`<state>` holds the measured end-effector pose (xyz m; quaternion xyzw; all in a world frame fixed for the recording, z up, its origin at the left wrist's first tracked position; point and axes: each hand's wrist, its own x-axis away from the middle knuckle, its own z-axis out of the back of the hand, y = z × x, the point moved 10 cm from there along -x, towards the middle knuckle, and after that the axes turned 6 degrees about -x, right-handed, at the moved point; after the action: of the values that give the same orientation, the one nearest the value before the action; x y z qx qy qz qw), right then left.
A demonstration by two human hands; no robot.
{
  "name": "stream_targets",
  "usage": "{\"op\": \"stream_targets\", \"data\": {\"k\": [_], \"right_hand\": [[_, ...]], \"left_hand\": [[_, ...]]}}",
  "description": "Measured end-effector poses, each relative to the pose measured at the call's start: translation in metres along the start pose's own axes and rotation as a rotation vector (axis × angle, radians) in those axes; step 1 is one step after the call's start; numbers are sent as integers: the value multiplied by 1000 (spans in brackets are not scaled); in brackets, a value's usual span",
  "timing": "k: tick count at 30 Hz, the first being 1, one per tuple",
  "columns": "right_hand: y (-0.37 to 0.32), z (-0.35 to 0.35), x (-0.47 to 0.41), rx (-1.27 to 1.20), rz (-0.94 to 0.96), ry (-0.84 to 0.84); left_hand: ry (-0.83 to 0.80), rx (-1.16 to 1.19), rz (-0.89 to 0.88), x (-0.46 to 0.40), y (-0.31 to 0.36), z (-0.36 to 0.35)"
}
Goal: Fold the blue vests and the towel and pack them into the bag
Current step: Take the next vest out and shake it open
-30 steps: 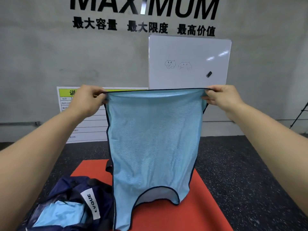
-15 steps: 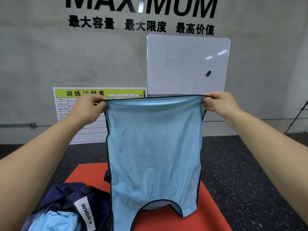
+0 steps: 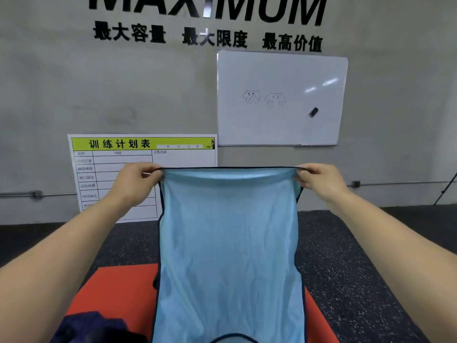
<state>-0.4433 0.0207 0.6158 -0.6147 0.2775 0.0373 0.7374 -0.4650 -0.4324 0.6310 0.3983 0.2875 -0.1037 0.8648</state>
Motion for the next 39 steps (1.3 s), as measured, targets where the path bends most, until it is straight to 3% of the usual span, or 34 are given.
{"op": "stream_targets", "data": {"k": [12, 20, 27, 34, 39], "right_hand": [[-55, 31, -12, -15, 213, 88], [-73, 54, 75, 28, 228, -44], [10, 55, 223, 220, 28, -300], [123, 64, 364, 231, -212, -524], [182, 66, 427, 215, -356, -613]], "left_hand": [[126, 102, -57, -25, 49, 27], [77, 117, -101, 64, 73, 62], [-191, -5, -28, 227, 8, 34], [-397, -74, 123, 391, -69, -12], [-501, -109, 165, 460, -95, -36]]}}
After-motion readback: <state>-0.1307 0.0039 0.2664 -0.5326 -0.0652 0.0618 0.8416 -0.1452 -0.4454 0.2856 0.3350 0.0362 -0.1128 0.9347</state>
